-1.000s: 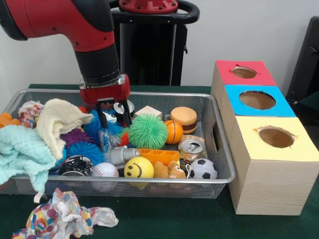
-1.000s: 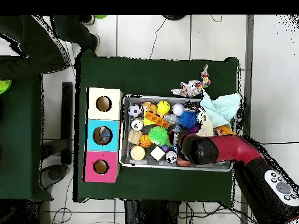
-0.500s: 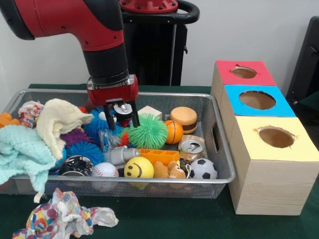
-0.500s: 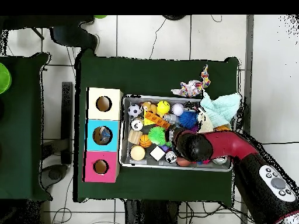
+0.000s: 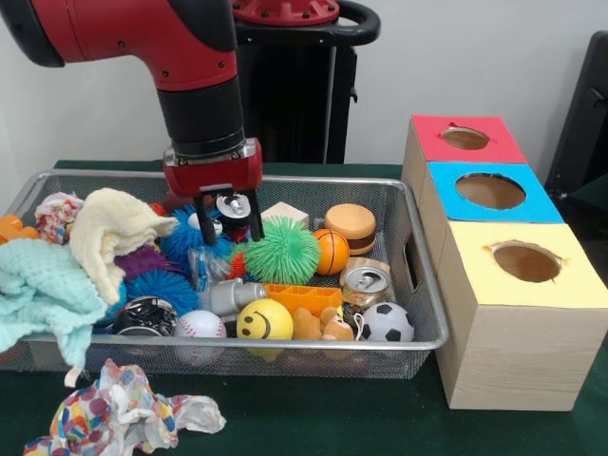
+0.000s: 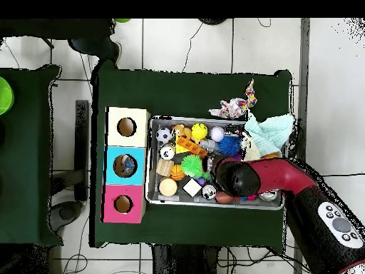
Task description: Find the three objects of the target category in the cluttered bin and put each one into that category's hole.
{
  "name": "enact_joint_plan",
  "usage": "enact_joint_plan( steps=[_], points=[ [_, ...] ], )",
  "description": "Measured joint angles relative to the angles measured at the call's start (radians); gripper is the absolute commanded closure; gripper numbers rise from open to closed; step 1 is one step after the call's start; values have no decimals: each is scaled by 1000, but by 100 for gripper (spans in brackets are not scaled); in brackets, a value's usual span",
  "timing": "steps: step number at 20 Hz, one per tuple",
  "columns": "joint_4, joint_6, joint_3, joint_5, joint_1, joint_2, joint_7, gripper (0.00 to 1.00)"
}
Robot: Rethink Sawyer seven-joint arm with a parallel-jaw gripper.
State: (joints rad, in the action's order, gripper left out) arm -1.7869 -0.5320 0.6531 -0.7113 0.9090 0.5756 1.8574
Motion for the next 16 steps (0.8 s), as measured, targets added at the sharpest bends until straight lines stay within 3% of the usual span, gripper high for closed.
enact_joint_plan(
  steps=[6,16],
  points=[
    [8,-34,0,0,-4,49,0,0],
    [48,-57,0,-1,-37,48,0,0]
  ],
)
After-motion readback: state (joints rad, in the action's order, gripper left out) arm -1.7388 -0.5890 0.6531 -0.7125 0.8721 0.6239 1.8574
